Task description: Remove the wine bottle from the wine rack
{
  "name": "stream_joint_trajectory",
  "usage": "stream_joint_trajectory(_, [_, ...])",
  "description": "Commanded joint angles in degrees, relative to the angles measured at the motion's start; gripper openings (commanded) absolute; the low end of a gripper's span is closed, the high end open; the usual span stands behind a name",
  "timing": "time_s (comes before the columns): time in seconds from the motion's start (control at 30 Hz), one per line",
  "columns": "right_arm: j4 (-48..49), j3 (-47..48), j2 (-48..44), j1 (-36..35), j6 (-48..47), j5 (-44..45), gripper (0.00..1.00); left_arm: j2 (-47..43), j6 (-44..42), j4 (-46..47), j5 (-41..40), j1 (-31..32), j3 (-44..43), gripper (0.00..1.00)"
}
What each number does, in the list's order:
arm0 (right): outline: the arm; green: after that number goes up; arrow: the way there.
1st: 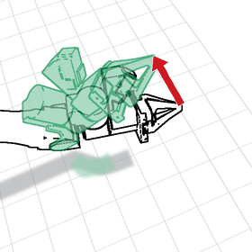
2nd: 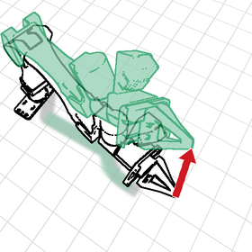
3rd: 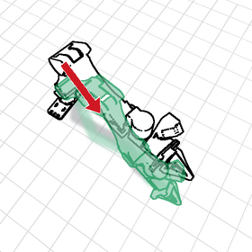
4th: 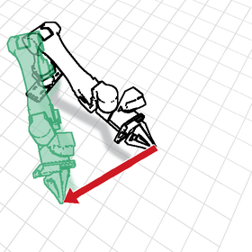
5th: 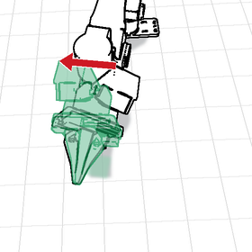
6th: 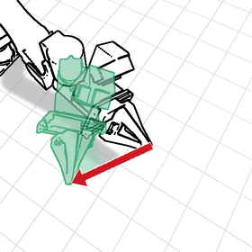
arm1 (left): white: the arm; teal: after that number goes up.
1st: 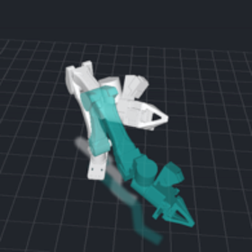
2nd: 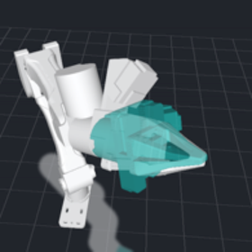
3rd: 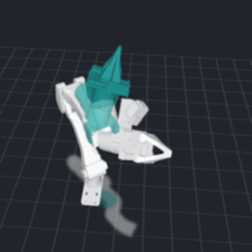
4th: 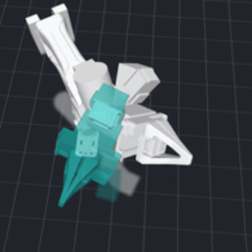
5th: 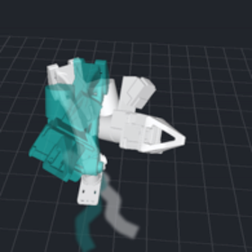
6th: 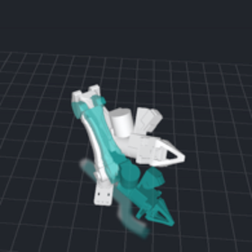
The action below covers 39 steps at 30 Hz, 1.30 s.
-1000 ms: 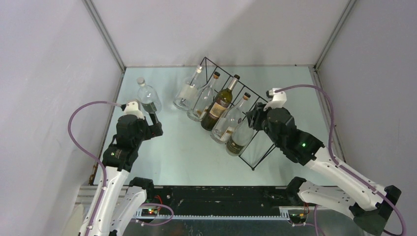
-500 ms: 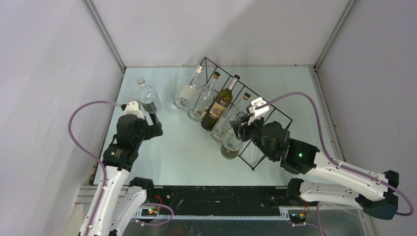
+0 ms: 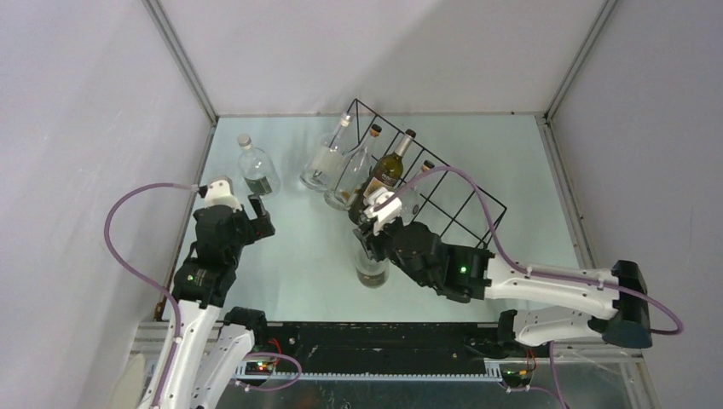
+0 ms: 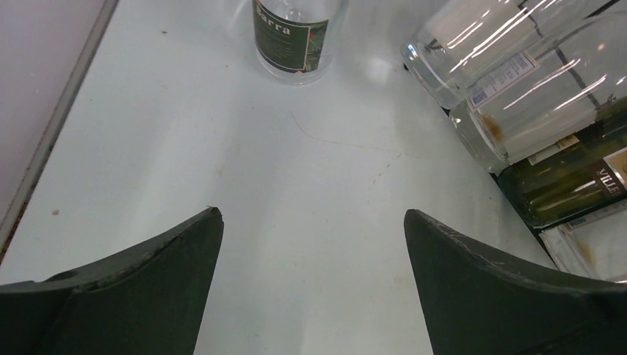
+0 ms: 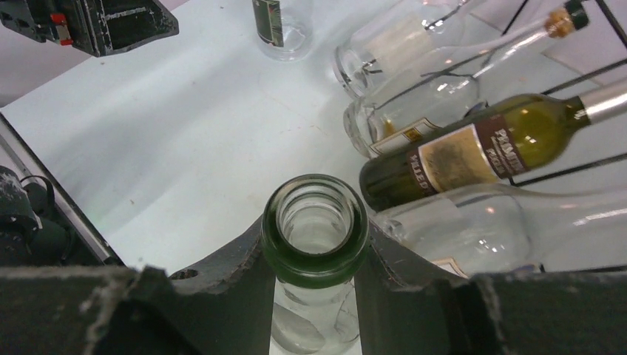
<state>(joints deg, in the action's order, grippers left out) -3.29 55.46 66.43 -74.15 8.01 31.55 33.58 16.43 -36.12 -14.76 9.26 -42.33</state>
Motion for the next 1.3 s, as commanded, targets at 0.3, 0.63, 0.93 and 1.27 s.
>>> stream_joint_trajectory(0.3, [20.35,13.49,12.83,1.21,1.59,-2.27,0.00,-2.68,-0.43,0.25,-3.71,0.33,-1.34,1.00])
stream_joint_trajectory(0.63, [19.23,14.39,18.60,3.45,5.58,-3.45,0.09,-2.73,-0.43,0.66,-2.19,0.32,-1.19,1.00])
stream_joint_trajectory(0.93, [16.72,14.37,18.50,2.84,5.83,-3.23,0.64,-3.14,-0.45,0.98,-0.52,0.33,-1.10,1.00])
stream_joint_trajectory(1.27, [6.69,14.39,8.03,1.60,6.54,4.50,0.76,-10.33,-1.94,6.09,12.09,0.42,0.03,1.00])
